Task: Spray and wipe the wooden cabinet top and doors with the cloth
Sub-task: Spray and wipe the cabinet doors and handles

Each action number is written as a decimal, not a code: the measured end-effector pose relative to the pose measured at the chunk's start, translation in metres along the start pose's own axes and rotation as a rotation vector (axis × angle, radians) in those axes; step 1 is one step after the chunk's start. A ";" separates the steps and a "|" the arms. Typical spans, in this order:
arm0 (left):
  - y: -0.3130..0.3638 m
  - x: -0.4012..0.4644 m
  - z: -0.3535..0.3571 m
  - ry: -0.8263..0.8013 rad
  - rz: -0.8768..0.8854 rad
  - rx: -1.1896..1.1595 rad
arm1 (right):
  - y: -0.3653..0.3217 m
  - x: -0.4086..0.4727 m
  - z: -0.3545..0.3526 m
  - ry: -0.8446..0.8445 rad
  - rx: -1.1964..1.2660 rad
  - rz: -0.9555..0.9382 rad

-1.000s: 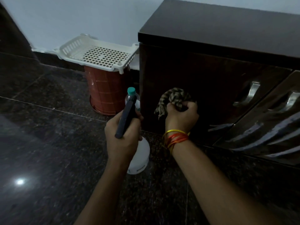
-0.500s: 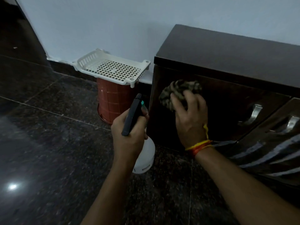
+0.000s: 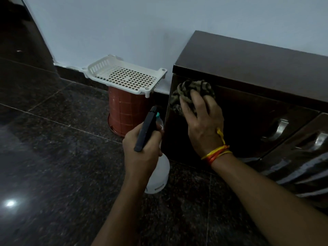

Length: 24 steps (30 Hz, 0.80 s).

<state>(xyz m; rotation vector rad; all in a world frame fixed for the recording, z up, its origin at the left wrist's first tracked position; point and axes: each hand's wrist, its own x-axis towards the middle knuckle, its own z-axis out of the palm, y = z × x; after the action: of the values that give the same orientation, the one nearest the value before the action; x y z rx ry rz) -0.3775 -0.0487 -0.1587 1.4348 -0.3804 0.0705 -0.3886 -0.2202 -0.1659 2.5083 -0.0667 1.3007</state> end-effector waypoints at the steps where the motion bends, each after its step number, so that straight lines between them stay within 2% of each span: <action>1: 0.000 0.000 -0.001 0.001 -0.003 0.000 | -0.002 -0.006 0.003 -0.018 0.004 -0.027; 6: -0.002 -0.002 -0.008 0.020 -0.039 0.013 | -0.008 -0.015 0.006 -0.089 0.016 -0.122; 11: -0.001 0.000 -0.009 0.018 -0.039 0.044 | -0.005 0.022 -0.001 0.005 -0.002 -0.037; 14: -0.002 0.002 -0.012 0.015 -0.048 0.040 | -0.008 0.013 0.002 0.012 -0.020 -0.056; 20: -0.007 0.002 -0.020 0.024 -0.049 0.054 | -0.022 -0.022 0.013 -0.219 -0.032 -0.189; 24: -0.007 0.001 -0.021 0.026 -0.056 0.055 | -0.012 0.012 0.002 -0.081 0.007 -0.095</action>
<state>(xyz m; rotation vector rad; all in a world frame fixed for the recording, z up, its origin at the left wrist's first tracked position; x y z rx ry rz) -0.3699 -0.0300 -0.1670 1.4963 -0.3195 0.0545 -0.3778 -0.2076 -0.1601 2.5367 0.0384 1.1649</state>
